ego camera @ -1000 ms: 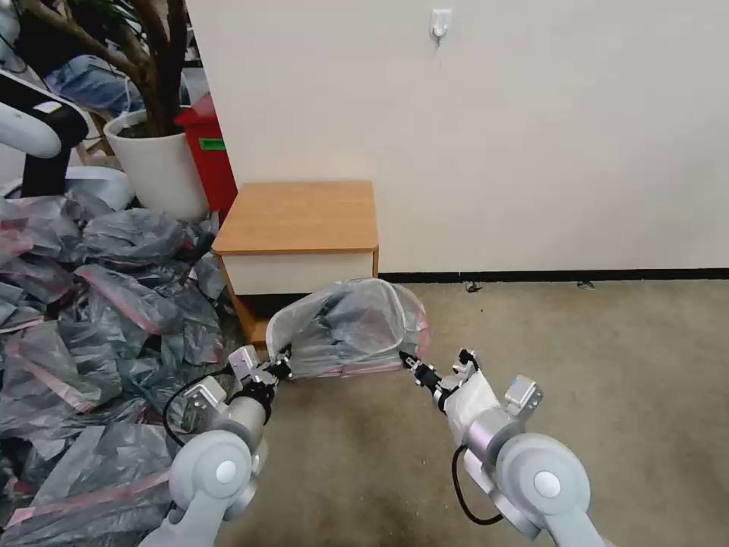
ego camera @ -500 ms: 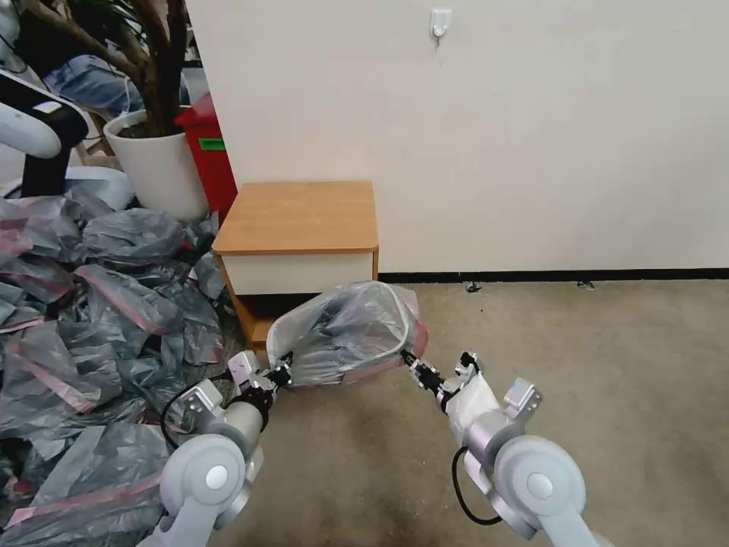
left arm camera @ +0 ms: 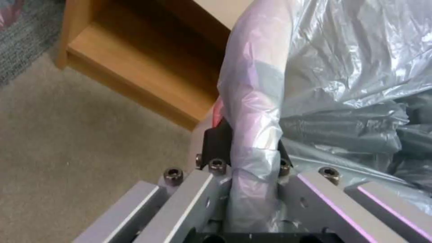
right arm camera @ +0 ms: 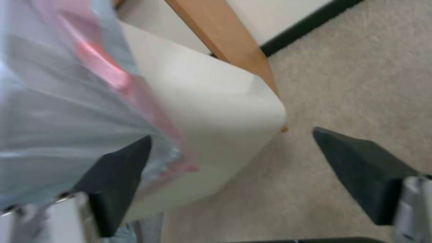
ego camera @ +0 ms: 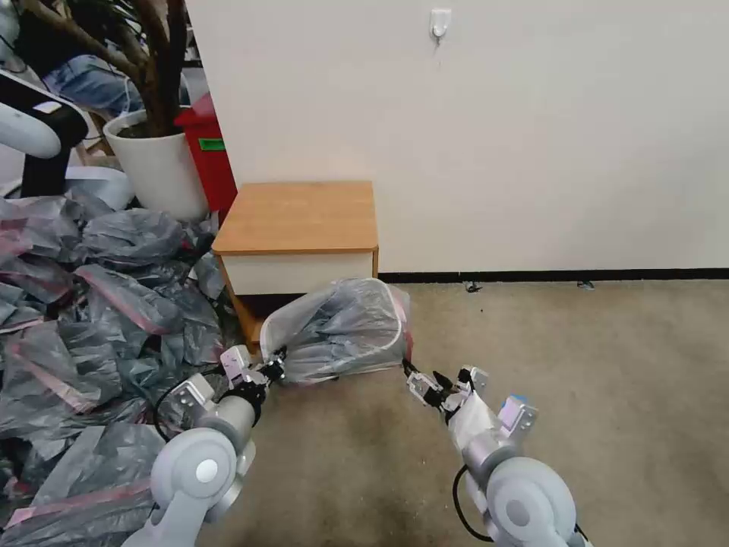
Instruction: Pick up the garbage bag from the table and place it over the trash can.
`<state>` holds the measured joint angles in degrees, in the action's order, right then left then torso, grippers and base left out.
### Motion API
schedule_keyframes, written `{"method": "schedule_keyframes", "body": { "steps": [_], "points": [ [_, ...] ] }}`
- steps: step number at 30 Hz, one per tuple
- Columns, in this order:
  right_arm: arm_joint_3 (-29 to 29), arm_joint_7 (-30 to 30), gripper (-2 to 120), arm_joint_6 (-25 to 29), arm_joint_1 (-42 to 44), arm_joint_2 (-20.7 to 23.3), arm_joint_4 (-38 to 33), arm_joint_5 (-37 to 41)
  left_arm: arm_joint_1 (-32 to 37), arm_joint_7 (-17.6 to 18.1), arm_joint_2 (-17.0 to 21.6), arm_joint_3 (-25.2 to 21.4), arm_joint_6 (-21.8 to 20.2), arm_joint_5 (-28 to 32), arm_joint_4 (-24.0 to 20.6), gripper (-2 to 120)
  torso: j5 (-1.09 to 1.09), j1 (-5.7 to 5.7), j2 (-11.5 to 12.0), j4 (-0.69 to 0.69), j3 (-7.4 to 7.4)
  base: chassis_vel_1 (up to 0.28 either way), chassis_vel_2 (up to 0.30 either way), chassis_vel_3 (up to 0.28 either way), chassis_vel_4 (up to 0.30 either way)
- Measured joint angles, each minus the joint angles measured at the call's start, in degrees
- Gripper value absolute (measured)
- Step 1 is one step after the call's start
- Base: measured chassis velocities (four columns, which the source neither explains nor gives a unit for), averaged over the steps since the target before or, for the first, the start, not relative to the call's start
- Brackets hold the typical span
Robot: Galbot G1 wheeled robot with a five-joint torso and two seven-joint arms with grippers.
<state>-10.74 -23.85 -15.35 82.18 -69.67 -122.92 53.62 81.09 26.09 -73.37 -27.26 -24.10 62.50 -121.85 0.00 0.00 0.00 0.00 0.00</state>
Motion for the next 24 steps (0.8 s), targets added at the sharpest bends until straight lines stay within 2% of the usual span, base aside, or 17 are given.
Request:
{"method": "schedule_keyframes", "body": {
  "steps": [3, 7, 12, 14, 15, 18, 19, 23, 24],
  "points": [
    [-0.2, 1.34, 103, 1.35, 0.42, 0.56, -1.29, -0.11, -0.61, 0.0, 0.28, -0.08, 0.01, 0.02, 1.0, 3, 0.0, 0.0, 0.0, 0.0, 0.0, 0.0, 0.0, 0.0, 0.0],
    [-0.36, 4.04, 109, 4.03, 1.52, 1.85, -2.48, -2.24, -1.56, -0.05, 1.04, -0.31, 0.04, 0.29, 2.34, 3, 0.0, 0.0, 0.0, 0.0, 0.0, 0.0, 0.0, 0.0, 0.0],
    [-1.09, 8.54, 111, 6.53, 2.11, 3.03, -2.38, -4.09, -2.38, -0.4, 2.33, -0.49, 0.05, 1.22, 3.03, 3, 0.0, 0.0, 0.0, 0.0, 0.0, 0.0, 0.0, 0.0, 0.0],
    [-2.05, 14.12, 110, 9.23, 1.76, 5.2, -1.15, -4.18, -2.32, -2.11, 4.27, -0.75, 0.05, 2.26, 3.14, 3, 0.0, 0.0, 0.0, 0.01, 0.0, 0.0, 0.0, 0.0, 0.0],
    [-2.05, 14.12, 110, 9.23, 1.76, 5.2, -1.15, -4.18, -2.32, -2.11, 4.27, -0.75, 0.05, 2.26, 3.14, 3, 0.0, 0.0, 0.0, 0.01, 0.0, 0.0, 0.0, 0.0, 0.0],
    [-3.12, 22.75, 106, 11.7, -0.48, 9.58, 1.56, -2.12, -1.14, -6.9, 8.07, -1.66, 0.05, 3.27, 3.11, 3, 0.0, 0.0, 0.0, -0.01, 0.0, 0.0, 0.0, 0.0, 0.0],
    [-3.12, 22.75, 106, 11.7, -0.48, 9.58, 1.56, -2.12, -1.14, -6.9, 8.07, -1.66, 0.05, 3.27, 3.11, 3, 0.0, 0.0, 0.0, -0.01, 0.0, 0.0, 0.0, 0.0, 0.0],
    [-3.3, 32.68, 97, 11.75, -3.06, 13.56, 4.65, 4.75, 0.25, -13.8, 12.09, -3.7, 0.28, 3.38, 4.12, 3, 0.01, 0.0, 0.0, -0.01, 0.0, 0.0, 0.0, 0.0, 0.0],
    [-3.3, 32.68, 97, 11.75, -3.06, 13.56, 4.65, 4.75, 0.25, -13.8, 12.09, -3.7, 0.28, 3.38, 4.12, 3, 0.01, 0.0, 0.0, -0.01, 0.0, 0.0, 0.0, 0.0, 0.0]
  ]
}}
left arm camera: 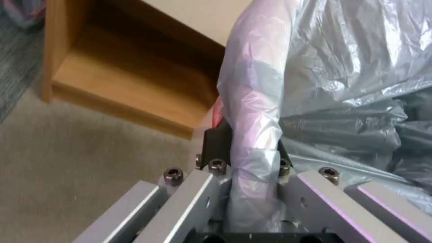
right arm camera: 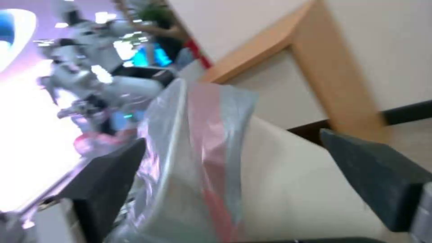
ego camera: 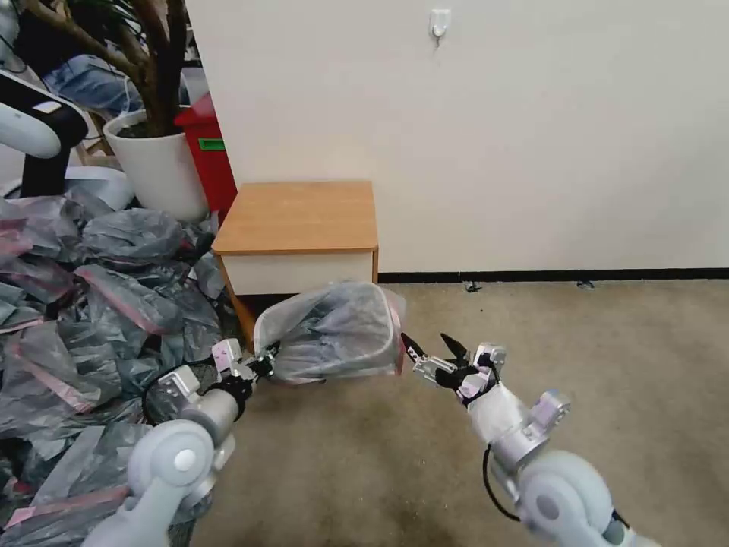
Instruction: Pick up the garbage bag from the table and place it over the trash can.
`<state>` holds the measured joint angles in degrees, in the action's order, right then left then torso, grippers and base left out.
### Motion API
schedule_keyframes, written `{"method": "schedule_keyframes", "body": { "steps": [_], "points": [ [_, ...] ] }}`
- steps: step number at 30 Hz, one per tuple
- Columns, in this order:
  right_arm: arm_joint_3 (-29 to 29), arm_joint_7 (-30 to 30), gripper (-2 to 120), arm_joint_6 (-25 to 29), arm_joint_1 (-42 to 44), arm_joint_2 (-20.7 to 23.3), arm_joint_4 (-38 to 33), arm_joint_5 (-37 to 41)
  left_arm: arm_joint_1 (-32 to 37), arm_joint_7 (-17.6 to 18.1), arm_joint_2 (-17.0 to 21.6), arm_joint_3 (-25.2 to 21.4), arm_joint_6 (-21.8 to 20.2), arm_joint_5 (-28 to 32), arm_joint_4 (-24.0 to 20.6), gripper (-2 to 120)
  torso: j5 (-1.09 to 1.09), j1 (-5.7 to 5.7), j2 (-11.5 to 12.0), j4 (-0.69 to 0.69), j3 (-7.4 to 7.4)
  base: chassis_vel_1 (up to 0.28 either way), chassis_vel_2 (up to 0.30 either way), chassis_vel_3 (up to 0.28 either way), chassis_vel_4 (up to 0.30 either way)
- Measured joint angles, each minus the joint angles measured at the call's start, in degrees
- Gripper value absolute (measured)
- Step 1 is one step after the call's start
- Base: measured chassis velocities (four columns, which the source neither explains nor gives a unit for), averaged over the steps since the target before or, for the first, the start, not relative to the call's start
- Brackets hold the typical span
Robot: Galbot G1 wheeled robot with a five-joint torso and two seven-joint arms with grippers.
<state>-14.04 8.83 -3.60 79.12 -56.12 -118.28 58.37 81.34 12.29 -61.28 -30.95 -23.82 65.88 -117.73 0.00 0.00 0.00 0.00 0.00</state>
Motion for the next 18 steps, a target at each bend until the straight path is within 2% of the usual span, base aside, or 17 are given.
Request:
{"method": "schedule_keyframes", "body": {
  "steps": [4, 5, 8, 14, 18],
  "points": [
    [0.76, 5.84, 95, -1.29, -1.52, 1.95, 3.08, 3.04, 1.57, -7.96, 2.23, -2.5, 1.82, -0.83, 2.13, 3, 0.0, 0.0, 0.0, 0.0, 0.0, 0.0, 0.0, 0.0, 0.0],
    [0.76, 5.84, 95, -1.29, -1.52, 1.95, 3.08, 3.04, 1.57, -7.96, 2.23, -2.5, 1.82, -0.83, 2.13, 3, 0.0, 0.0, 0.0, 0.0, 0.0, 0.0, 0.0, 0.0, 0.0],
    [1.48, 9.72, 92, -3.41, -2.55, 2.72, 4.81, 4.66, 2.89, -13.31, 2.94, -3.61, 3.44, -2.14, 3.39, 3, 0.0, 0.0, 0.0, 0.0, 0.0, 0.0, 0.0, 0.0, 0.0],
    [2.25, 13.1, 88, -6.58, -4.74, 3.37, 6.03, 5.49, 3.39, -15.99, 2.98, -3.77, 4.47, -3.53, 4.08, 3, 0.0, 0.0, 0.0, 0.0, 0.0, 0.0, 0.0, 0.0, 0.0],
    [2.68, 14.85, 79, -7.62, -6.61, 4.47, 7.16, 6.85, 3.58, -16.48, 2.58, -3.49, 4.76, -4.22, 4.16, 3, 0.0, 0.0, 0.0, 0.0, 0.0, 0.0, 0.0, 0.0, 0.0]
  ]
}}
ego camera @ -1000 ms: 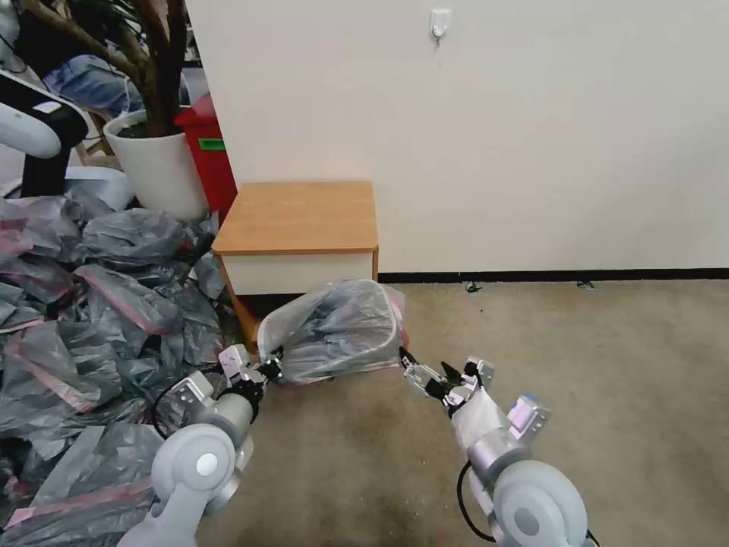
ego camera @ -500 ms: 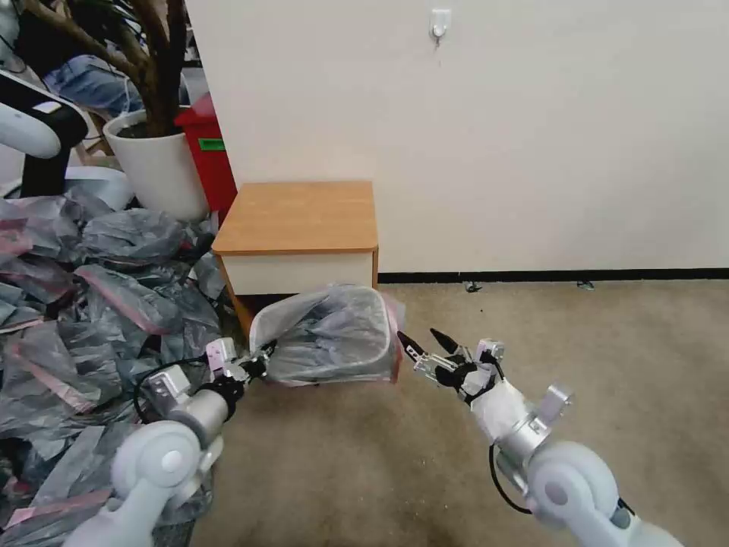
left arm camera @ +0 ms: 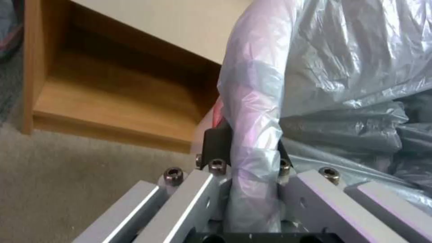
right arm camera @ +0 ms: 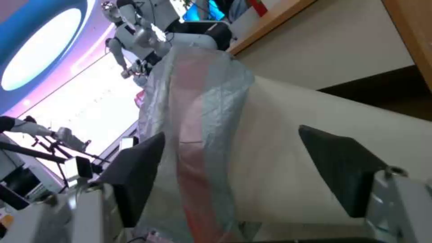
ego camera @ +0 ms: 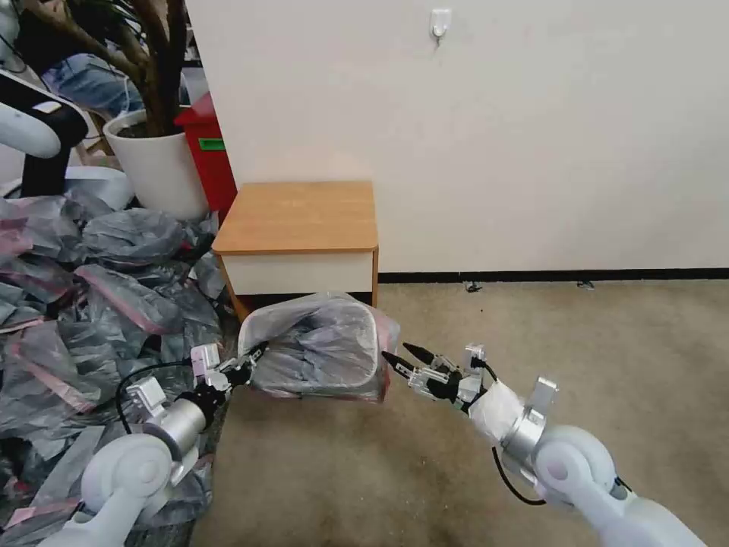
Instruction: Pick up the garbage bag from the table and place it over the trash can.
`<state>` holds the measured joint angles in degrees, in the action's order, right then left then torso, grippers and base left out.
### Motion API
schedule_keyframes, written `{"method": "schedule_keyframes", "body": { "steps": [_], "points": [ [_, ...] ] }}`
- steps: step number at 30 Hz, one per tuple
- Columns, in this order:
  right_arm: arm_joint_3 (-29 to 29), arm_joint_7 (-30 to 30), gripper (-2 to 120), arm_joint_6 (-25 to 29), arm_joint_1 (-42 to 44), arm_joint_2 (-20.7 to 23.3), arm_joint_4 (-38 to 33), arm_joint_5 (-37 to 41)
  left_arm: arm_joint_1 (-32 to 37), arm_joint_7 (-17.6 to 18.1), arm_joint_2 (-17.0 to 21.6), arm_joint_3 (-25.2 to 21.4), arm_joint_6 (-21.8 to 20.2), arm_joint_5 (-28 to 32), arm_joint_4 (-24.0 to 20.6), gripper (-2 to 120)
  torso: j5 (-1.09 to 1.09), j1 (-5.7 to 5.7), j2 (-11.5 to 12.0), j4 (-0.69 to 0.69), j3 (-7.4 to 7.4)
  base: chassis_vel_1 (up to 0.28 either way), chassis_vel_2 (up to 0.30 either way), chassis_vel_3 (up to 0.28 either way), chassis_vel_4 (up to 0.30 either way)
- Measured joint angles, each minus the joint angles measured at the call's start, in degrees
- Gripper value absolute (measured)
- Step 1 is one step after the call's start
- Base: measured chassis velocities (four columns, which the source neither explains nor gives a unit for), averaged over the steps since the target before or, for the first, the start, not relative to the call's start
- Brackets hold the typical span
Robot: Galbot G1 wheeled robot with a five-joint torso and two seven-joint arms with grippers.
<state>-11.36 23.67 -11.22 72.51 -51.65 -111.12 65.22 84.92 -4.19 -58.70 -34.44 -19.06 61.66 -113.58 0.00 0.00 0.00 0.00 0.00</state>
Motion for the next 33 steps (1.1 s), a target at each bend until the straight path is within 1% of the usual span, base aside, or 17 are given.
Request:
{"method": "schedule_keyframes", "body": {
  "steps": [1, 2, 5, 6, 9, 21, 25, 26, 29, 30, 31, 32, 33],
  "points": [
    [0.0, 0.0, 79, 0.0, 0.0, 0.0, 0.0, 0.0, 0.0, 0.0, 0.0, 0.0, 0.0, 0.0, 0.0, 3, 0.0, 0.0, 0.0, 0.0, 0.0, 0.0, 0.0, 0.0, 0.0],
    [0.01, 0.21, 76, -0.03, -0.17, 0.15, 0.16, 0.12, 0.03, -0.03, -0.06, 0.02, 0.02, -0.07, 0.0, 3, 0.0, 0.0, 0.0, 0.0, 0.0, 0.0, 0.0, 0.0, 0.0],
    [0.21, 1.01, 64, -0.14, -0.83, 0.55, 0.75, 0.36, 0.21, -0.1, -0.49, 0.17, 0.19, -0.39, -0.25, 3, 0.0, 0.0, 0.0, 0.0, 0.0, 0.0, 0.0, 0.0, 0.0],
    [0.21, 1.01, 64, -0.14, -0.83, 0.55, 0.75, 0.36, 0.21, -0.1, -0.49, 0.17, 0.19, -0.39, -0.25, 3, 0.0, 0.0, 0.0, 0.0, 0.0, 0.0, 0.0, 0.0, 0.0],
    [0.47, 1.4, 58, -0.1, -1.08, 0.53, 0.88, 0.36, 0.22, -0.1, -0.62, 0.33, 0.23, -0.47, -0.46, 3, 0.0, 0.0, 0.0, 0.0, 0.0, 0.0, 0.0, 0.0, 0.0],
    [1.21, 2.47, 48, 0.03, -1.96, 0.91, 0.96, 0.36, 0.38, 0.31, -0.58, 0.86, 0.42, -0.78, -0.76, 3, 0.0, 0.0, 0.0, 0.0, 0.0, 0.0, 0.0, 0.0, 0.0],
    [1.27, 2.27, 39, 0.2, -1.95, 0.89, 0.78, -0.45, 0.76, 0.44, -0.8, 1.26, 0.55, -1.33, -1.15, 3, 0.0, 0.0, 0.0, 0.0, 0.0, 0.0, 0.0, 0.0, 0.0],
    [1.27, 2.27, 39, 0.2, -1.95, 0.89, 0.78, -0.45, 0.76, 0.44, -0.8, 1.26, 0.55, -1.33, -1.15, 3, 0.0, 0.0, 0.0, 0.0, 0.0, 0.0, 0.0, 0.0, 0.0],
    [1.01, 1.84, 30, 0.21, -1.7, 0.91, 0.75, -1.67, 0.97, 0.48, -0.91, 1.48, 0.57, -1.54, -1.55, 3, 0.0, 0.0, 0.0, 0.0, 0.0, 0.0, 0.0, 0.0, 0.0],
    [0.93, 1.5, 23, 0.21, -1.53, 0.92, 0.68, -2.08, 1.06, 0.48, -0.93, 1.49, 0.57, -1.58, -1.65, 3, -0.01, 0.0, 0.0, 0.0, 0.0, 0.0, 0.0, 0.0, 0.0],
    [0.93, 1.5, 23, 0.21, -1.53, 0.92, 0.68, -2.08, 1.06, 0.48, -0.93, 1.49, 0.57, -1.58, -1.65, 3, -0.01, 0.0, 0.0, 0.0, 0.0, 0.0, 0.0, 0.0, 0.0],
    [0.81, 1.17, 18, 0.21, -1.35, 0.93, 0.66, -2.41, 1.11, 0.48, -0.94, 1.52, 0.57, -1.59, -1.74, 3, 0.0, 0.0, 0.0, 0.0, 0.0, 0.0, 0.0, 0.0, 0.0],
    [0.6, 0.92, 10, 0.21, -0.96, 0.93, 0.57, -2.93, 1.22, 0.48, -0.94, 1.58, 0.57, -1.61, -1.83, 3, 0.0, 0.0, 0.0, 0.0, 0.0, 0.0, 0.0, 0.0, 0.0]
  ]
}}
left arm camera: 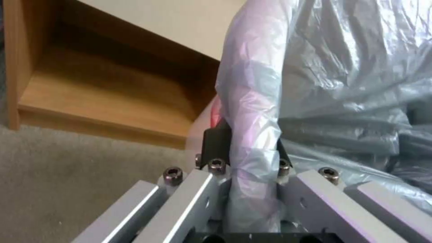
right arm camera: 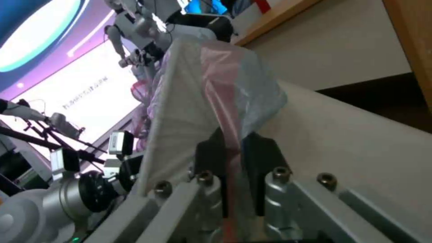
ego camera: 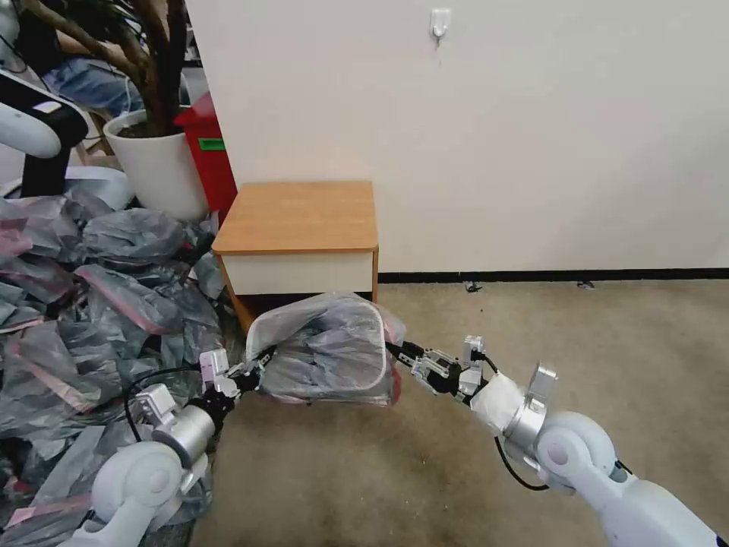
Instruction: Pick up the garbage bag from the table and place it over the trash can.
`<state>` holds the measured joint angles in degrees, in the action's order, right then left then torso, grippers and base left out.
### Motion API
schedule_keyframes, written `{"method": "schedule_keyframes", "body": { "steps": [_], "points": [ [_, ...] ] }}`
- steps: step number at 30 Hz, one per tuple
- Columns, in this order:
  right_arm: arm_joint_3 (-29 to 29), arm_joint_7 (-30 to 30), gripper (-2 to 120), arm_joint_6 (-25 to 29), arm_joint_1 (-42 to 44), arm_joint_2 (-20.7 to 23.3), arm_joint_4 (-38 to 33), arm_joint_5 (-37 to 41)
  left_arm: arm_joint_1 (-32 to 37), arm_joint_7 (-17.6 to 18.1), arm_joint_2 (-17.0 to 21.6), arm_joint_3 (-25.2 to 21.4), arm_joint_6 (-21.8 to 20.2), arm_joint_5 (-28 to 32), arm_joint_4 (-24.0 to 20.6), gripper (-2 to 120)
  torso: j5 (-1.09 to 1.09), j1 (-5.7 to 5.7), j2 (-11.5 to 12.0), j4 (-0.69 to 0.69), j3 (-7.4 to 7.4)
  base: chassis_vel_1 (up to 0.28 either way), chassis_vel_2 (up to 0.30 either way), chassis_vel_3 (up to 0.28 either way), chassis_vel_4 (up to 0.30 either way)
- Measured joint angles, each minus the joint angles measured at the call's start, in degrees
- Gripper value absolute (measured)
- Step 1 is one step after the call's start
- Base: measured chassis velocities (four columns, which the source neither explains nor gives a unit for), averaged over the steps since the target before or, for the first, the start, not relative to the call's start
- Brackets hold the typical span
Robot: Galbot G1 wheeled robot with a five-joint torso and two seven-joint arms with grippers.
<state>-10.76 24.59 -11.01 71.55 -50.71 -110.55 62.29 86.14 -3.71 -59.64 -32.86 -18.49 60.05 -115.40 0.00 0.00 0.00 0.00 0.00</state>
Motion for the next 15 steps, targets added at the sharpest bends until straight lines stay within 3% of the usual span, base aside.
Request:
{"method": "schedule_keyframes", "body": {
  "steps": [15],
  "points": [
    [0.9, -4.55, 6, 1.35, -0.41, -1.04, 1.72, -7.75, 2.03, 0.04, -1.3, 0.16, -0.07, -0.23, -2.16, 3, 0.0, 0.0, 0.0, 0.0, 0.0, 0.0, 0.0, 0.0, 0.0]
  ]
}}
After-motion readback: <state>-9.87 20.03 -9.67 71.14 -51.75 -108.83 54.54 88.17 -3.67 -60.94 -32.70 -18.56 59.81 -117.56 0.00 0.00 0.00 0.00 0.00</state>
